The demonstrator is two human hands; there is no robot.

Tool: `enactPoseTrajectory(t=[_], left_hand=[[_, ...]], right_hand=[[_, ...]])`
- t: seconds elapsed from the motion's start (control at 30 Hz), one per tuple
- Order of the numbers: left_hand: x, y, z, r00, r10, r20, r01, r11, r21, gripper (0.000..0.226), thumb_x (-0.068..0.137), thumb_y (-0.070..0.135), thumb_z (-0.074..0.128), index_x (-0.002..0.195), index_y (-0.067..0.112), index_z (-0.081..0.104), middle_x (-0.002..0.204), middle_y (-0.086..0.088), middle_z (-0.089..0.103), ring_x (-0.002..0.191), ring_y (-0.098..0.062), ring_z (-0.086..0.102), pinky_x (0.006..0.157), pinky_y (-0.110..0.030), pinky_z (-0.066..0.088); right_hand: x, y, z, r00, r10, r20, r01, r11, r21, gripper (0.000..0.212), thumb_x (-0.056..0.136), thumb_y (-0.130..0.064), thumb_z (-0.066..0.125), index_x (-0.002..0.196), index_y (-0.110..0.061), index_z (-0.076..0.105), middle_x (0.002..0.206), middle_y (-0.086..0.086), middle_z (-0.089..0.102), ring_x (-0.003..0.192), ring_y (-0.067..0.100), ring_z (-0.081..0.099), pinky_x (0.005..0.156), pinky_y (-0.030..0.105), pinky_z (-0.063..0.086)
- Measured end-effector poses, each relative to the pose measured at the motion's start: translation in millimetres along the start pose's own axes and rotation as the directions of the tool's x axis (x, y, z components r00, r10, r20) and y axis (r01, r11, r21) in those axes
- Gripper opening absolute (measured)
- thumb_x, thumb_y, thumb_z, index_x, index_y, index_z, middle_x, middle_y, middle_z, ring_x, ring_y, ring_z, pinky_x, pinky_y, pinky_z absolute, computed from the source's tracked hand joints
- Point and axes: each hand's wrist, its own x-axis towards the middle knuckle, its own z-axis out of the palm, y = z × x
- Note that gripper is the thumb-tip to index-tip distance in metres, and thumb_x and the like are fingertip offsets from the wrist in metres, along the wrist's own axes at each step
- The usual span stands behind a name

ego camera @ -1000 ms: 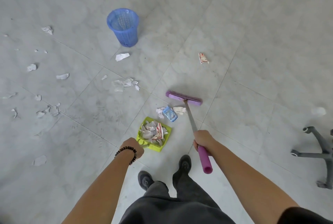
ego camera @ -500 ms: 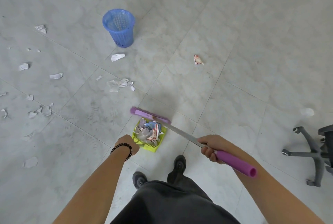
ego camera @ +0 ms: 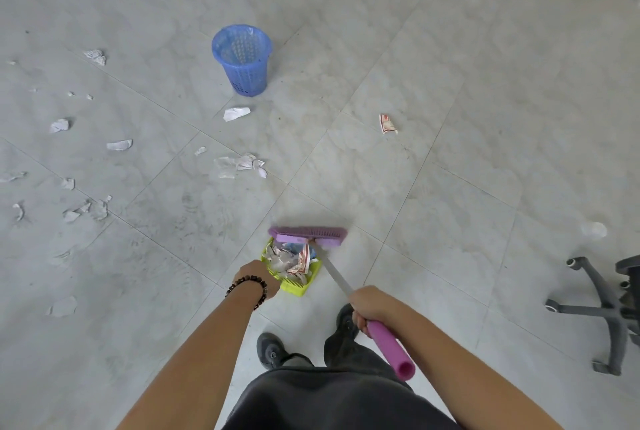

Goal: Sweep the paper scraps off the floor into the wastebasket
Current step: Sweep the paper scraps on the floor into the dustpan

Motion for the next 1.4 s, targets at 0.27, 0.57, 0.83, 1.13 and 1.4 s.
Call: enactPoseTrajectory(t=[0.27, 0.57, 0.83, 1.13, 1.4], left_hand=[[-12, -19, -8, 0.999, 0.014, -0.048, -0.02, 0.992, -0.122, 0.013, 0.086, 0.017, 0.052, 0.094, 0.01, 0.059, 0.096, -0.009, 0.067, 0.091, -0.027, 0.066, 0.073, -0.029, 0.051], [-2, -57, -47, 0.991, -0.043, -0.129, -0.012, 0.918, -0.396, 0.019, 0.085, 0.015, 0.054, 0.068, 0.01, 0.048, 0.064, -0.005, 0.052, 0.059, -0.024, 0.051, 0.052, -0.023, 0.042], [54, -63, -97, 0.977, -0.15, -0.154, 0.058, 0.876, -0.48, 0.016, 0.083, 0.009, 0.051, 0.068, 0.014, 0.049, 0.067, -0.001, 0.052, 0.056, -0.014, 0.047, 0.046, -0.022, 0.035], [140, -42, -186, 0.924, -0.382, -0.019, 0.278, 0.705, -0.653, 0.017, 0.078, 0.009, 0.05, 0.086, 0.006, 0.064, 0.064, -0.002, 0.05, 0.058, -0.024, 0.046, 0.05, -0.02, 0.037], [162, -16, -235, 0.881, -0.466, 0.081, 0.381, 0.596, -0.707, 0.023, 0.08, 0.009, 0.048, 0.093, 0.012, 0.067, 0.06, 0.0, 0.047, 0.05, -0.018, 0.042, 0.044, -0.017, 0.033]], right_hand=[[-44, -17, -48, 0.996, 0.068, 0.053, -0.083, 0.922, 0.377, 0.022, 0.098, -0.025, 0.049, 0.083, -0.009, 0.048, 0.05, -0.004, 0.046, 0.031, 0.004, 0.04, 0.029, 0.015, 0.037], [-41, -58, -8, 0.992, -0.115, -0.044, 0.122, 0.85, 0.513, 0.014, 0.099, -0.018, 0.043, 0.087, -0.01, 0.044, 0.049, -0.001, 0.045, 0.029, 0.005, 0.039, 0.03, 0.013, 0.034], [10, -165, -32, 0.971, -0.226, -0.079, 0.239, 0.924, 0.299, 0.018, 0.096, -0.022, 0.043, 0.085, -0.01, 0.049, 0.05, 0.002, 0.047, 0.04, 0.011, 0.039, 0.041, 0.02, 0.036], [110, -419, -64, 0.882, -0.472, 0.01, 0.465, 0.864, -0.194, 0.011, 0.088, -0.014, 0.04, 0.082, -0.011, 0.05, 0.054, 0.008, 0.049, 0.039, 0.019, 0.045, 0.042, 0.025, 0.04], [170, -582, -56, 0.819, -0.552, 0.156, 0.507, 0.57, -0.647, 0.031, 0.088, -0.017, 0.039, 0.114, -0.019, 0.057, 0.064, 0.011, 0.068, 0.049, 0.022, 0.06, 0.052, 0.026, 0.05]])
